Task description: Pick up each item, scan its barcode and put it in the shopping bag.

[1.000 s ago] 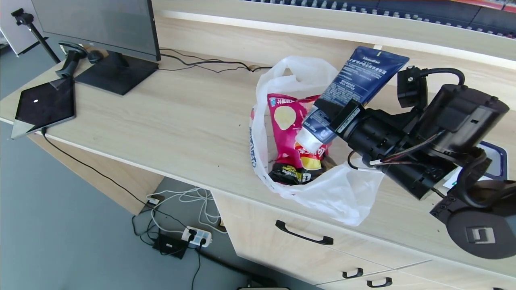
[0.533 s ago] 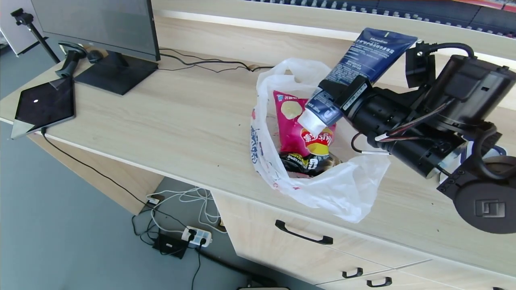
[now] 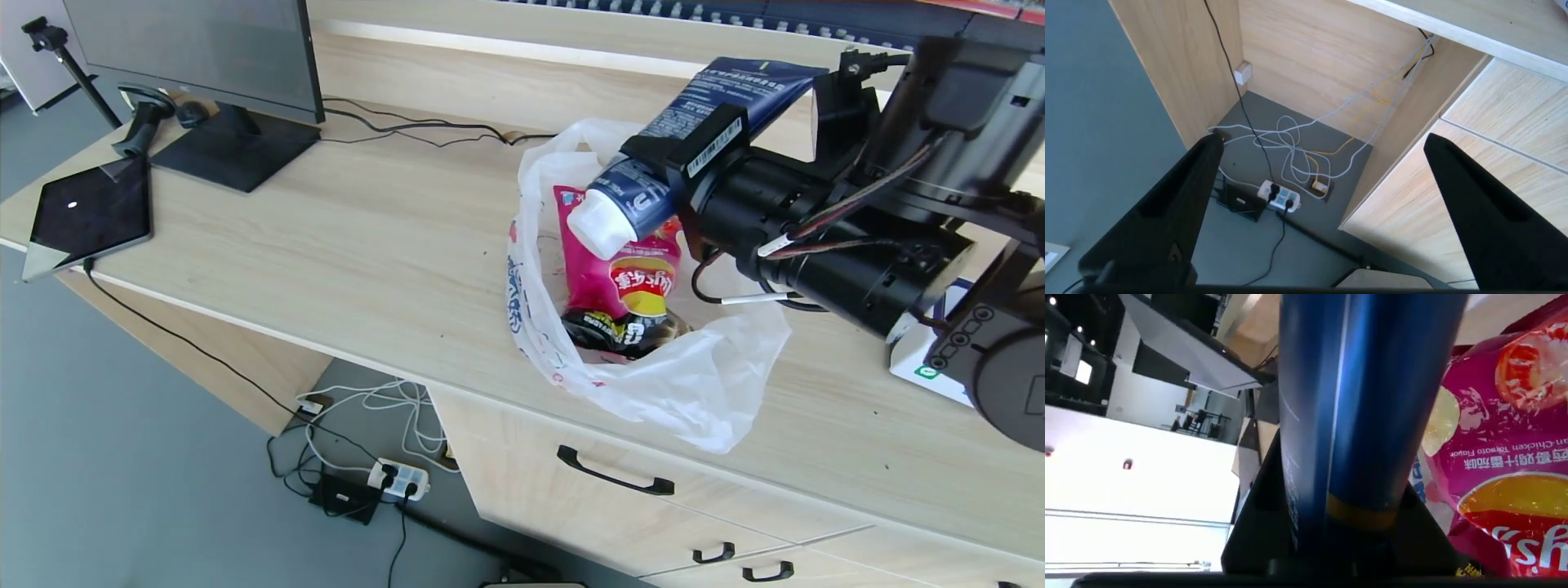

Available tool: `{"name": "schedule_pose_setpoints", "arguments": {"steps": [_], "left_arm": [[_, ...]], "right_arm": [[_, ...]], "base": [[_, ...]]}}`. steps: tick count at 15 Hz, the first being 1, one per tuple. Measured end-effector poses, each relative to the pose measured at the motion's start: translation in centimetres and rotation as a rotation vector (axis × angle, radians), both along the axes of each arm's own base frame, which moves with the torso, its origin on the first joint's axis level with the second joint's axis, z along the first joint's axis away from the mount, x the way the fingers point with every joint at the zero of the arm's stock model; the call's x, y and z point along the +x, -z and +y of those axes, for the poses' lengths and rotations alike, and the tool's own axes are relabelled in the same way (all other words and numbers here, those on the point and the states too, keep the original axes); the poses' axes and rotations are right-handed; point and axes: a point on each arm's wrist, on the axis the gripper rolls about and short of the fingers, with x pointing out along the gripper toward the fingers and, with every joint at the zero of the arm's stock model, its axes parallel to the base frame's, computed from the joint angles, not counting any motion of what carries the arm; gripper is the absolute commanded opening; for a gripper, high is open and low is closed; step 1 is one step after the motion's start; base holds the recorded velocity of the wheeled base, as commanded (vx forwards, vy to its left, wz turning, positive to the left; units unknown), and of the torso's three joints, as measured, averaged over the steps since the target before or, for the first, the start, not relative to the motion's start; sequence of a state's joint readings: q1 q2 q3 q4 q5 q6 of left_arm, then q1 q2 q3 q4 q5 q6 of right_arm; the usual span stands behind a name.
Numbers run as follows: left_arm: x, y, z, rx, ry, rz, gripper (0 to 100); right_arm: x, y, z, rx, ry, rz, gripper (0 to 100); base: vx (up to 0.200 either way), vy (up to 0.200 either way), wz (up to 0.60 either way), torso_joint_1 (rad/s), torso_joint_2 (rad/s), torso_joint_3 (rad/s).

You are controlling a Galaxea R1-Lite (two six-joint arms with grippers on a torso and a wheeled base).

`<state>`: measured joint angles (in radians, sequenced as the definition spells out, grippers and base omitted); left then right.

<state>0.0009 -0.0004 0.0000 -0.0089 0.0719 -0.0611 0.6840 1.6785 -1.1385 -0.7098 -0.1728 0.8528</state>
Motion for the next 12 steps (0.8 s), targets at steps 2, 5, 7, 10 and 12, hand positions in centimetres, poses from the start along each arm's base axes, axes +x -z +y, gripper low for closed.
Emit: {"name": "schedule_pose_setpoints", "arguments": {"steps": [2, 5, 7, 10, 12], "left_arm": [[0.0, 0.0, 0.0, 0.0, 0.0, 0.0, 100], [0.0, 0.0, 0.0, 0.0, 0.0, 0.0, 100], [0.0, 0.0, 0.0, 0.0, 0.0, 0.0, 100], [0.0, 0.0, 0.0, 0.0, 0.0, 0.0, 100], [0.0, 0.0, 0.0, 0.0, 0.0, -0.003, 100]], "right_arm": [[0.8, 0.9, 0.2, 0.0, 0.013, 0.031, 0], [1.7, 2.4, 0.3, 0.003, 0.023, 0.083, 0], [1.8, 3.7, 0.3, -0.017, 0.027, 0.112, 0], [2.0, 5.0, 0.4, -0.038, 0.029, 0.141, 0], [2.4, 5.5, 0.7, -0.041, 0.029, 0.148, 0]], "base": [[0.0, 0.0, 0.0, 0.0, 0.0, 0.0], [0.0, 0.0, 0.0, 0.0, 0.0, 0.0], [0.0, 0.0, 0.0, 0.0, 0.0, 0.0], [0.0, 0.0, 0.0, 0.0, 0.0, 0.0], [0.0, 0.0, 0.0, 0.0, 0.0, 0.0]]}}
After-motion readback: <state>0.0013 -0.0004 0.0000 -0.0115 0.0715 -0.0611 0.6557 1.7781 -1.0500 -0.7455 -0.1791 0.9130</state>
